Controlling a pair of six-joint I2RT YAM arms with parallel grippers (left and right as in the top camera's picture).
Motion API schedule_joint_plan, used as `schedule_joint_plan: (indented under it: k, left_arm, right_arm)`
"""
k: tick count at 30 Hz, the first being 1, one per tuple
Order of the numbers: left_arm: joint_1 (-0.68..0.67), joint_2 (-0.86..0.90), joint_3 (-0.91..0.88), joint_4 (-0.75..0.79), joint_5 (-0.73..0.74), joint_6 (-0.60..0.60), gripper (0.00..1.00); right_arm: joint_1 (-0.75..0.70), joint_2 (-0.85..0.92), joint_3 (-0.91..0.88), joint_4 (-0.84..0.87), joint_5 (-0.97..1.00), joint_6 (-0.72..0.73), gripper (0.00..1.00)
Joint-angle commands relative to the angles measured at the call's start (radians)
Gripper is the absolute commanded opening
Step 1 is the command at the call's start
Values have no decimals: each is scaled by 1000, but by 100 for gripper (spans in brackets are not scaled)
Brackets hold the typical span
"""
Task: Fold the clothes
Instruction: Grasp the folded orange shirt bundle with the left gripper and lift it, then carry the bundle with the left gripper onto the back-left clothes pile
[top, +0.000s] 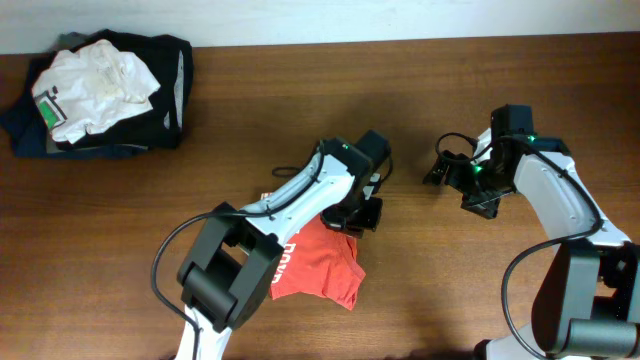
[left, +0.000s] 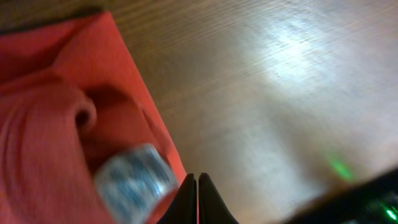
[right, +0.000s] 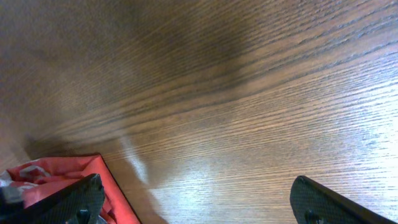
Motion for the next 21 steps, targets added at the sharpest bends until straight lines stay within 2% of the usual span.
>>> schedule_joint_plan:
  k: [1, 4, 7, 9, 11, 13, 16, 18, 19, 21]
  left_arm:
    - [18, -181, 127, -97, -23, 28, 4]
    - [83, -303, 147, -240, -189, 11, 5]
    - [90, -301, 90, -278, -196, 8, 4]
    - [77, -301, -33, -187, -195, -29, 4]
    - [59, -296, -201, 0, -95, -43, 4]
    - [56, -295, -367, 177, -78, -114, 5]
    - [35, -295, -523, 435, -59, -114, 4]
    - [2, -295, -539, 473, -63, -113, 12]
    - [-6, -295, -538, 473, -63, -113, 12]
    - [6, -301, -475, 394, 1, -108, 13]
  right_arm:
    - [-4, 5, -8, 0, 9, 0, 99]
    - [-4, 5, -8, 0, 9, 0, 99]
    - [-4, 5, -8, 0, 9, 0, 99]
    - [-4, 5, -8, 0, 9, 0, 99]
    - [-4, 5, -8, 0, 9, 0, 99]
    - [-4, 5, -8, -1, 9, 0, 99]
    - [-4, 5, -8, 0, 9, 0, 99]
    - [-4, 5, -8, 0, 9, 0, 99]
    - [-4, 5, -8, 0, 9, 0, 99]
    - [-4, 5, -8, 0, 9, 0, 99]
